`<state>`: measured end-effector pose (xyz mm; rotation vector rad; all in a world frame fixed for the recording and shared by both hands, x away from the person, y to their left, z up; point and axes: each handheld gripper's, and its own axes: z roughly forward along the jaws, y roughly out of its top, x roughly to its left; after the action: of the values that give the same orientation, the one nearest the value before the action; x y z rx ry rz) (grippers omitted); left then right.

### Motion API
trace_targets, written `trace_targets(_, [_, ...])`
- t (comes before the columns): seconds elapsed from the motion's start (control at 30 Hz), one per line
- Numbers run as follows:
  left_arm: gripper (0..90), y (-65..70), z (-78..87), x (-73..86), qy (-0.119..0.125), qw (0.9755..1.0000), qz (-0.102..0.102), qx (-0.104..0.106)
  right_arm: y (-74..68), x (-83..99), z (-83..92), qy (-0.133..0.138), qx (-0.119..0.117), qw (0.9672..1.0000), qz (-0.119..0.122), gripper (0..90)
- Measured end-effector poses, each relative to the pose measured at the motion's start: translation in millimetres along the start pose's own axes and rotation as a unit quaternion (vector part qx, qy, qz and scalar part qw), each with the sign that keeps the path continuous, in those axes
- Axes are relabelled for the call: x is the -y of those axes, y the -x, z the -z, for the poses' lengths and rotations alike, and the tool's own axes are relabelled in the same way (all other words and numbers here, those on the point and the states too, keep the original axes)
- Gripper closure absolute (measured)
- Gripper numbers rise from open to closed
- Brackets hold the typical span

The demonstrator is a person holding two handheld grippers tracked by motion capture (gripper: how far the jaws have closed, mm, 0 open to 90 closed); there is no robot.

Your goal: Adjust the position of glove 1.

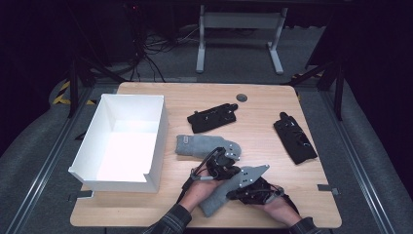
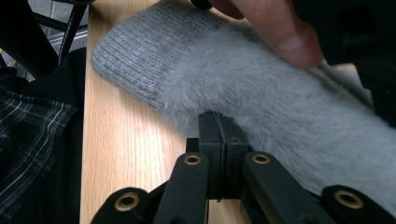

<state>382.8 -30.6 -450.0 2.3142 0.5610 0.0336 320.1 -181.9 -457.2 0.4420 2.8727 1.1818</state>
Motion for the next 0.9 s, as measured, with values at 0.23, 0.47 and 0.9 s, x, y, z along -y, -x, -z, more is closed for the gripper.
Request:
trace_targets(0.23, [84.9, -2.1, 8.7, 1.1, 0.005, 1.0000, 0.002, -0.004, -0.9, 2.2, 11.0, 0.019, 0.001, 0.9998, -0.008, 84.3])
trace_targets(0.47, [71.0, -12.4, 30.6, 3.5, 0.013, 0.9994, 0.006, -0.032, 0.0, 21.1, 40.8, 0.033, 0.028, 0.9986, -0.029, 66.6])
trace_targets(0.9, [54.3, -54.9, 67.2, 18.4, 0.033, 0.9922, 0.025, -0.118, 30.0, 82.5, 91.5, 0.043, 0.151, 0.9814, -0.110, 35.1])
